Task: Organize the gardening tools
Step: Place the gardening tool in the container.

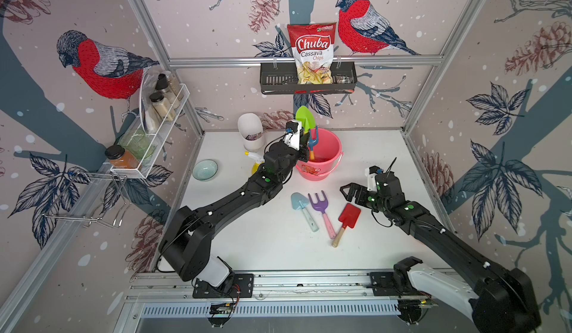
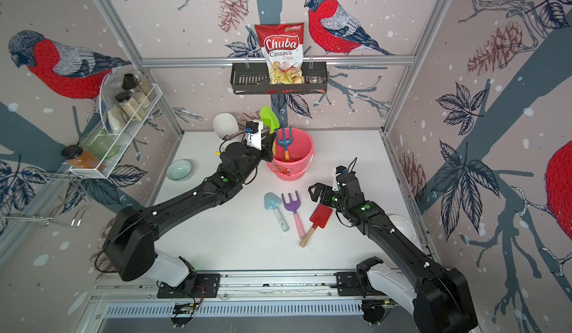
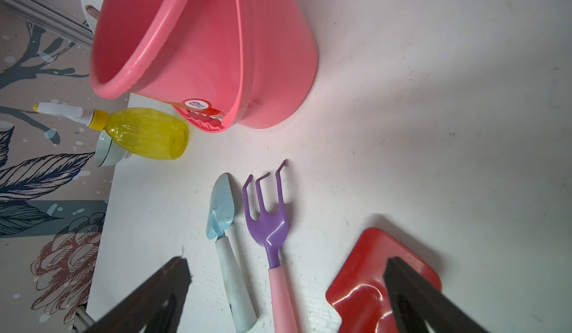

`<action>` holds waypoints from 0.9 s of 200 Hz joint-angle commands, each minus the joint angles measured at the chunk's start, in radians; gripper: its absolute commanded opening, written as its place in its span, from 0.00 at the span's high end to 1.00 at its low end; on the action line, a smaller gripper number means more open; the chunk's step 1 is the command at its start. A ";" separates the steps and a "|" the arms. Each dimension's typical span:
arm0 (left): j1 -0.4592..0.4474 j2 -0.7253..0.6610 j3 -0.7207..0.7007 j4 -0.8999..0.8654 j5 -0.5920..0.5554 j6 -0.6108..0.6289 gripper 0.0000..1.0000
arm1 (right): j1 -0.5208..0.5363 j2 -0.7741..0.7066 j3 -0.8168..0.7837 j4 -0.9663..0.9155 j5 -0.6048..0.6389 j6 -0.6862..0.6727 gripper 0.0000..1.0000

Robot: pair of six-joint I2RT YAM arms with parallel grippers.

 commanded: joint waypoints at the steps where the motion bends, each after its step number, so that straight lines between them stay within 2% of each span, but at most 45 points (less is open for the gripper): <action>1: 0.007 0.057 0.013 0.168 0.044 0.032 1.00 | -0.003 -0.011 0.000 -0.017 -0.005 0.016 0.00; 85: 0.028 0.267 0.084 0.313 0.072 0.080 1.00 | -0.019 -0.034 -0.008 -0.029 -0.004 0.024 0.00; 166: 0.038 0.342 0.053 0.397 0.063 0.072 1.00 | -0.019 -0.037 -0.022 -0.023 -0.017 0.041 0.00; 180: 0.039 0.341 0.040 0.417 0.058 0.071 0.88 | -0.019 -0.037 -0.022 -0.025 -0.022 0.046 0.00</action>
